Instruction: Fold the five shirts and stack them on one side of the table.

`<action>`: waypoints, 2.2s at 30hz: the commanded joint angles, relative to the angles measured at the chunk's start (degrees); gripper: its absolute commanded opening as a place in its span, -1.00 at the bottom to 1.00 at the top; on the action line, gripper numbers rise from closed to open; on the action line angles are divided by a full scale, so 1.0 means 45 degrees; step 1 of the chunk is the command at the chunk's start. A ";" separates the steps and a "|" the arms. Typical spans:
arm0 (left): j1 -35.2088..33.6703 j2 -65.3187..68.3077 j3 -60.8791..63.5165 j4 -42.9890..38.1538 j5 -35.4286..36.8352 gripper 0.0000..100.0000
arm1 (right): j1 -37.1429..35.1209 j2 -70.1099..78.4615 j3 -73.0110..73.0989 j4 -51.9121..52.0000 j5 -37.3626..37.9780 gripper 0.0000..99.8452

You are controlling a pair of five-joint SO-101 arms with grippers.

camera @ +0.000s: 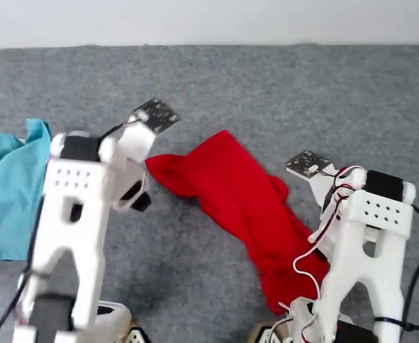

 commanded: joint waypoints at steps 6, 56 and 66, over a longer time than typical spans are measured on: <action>0.0840 0.5158 -0.5499 -0.0117 -0.1387 -0.59 | 0.0127 -0.0479 -0.0117 0.0010 -0.0664 -0.55; 0.2266 0.9592 -0.9446 0.0781 -0.1817 -0.61 | 0.0107 -0.0479 -0.0039 0.0088 -0.1094 -0.55; 0.2188 1.1546 -0.9446 -0.1368 -0.1368 -0.59 | 0.0147 -0.0479 -0.0039 0.0440 -0.1094 -0.55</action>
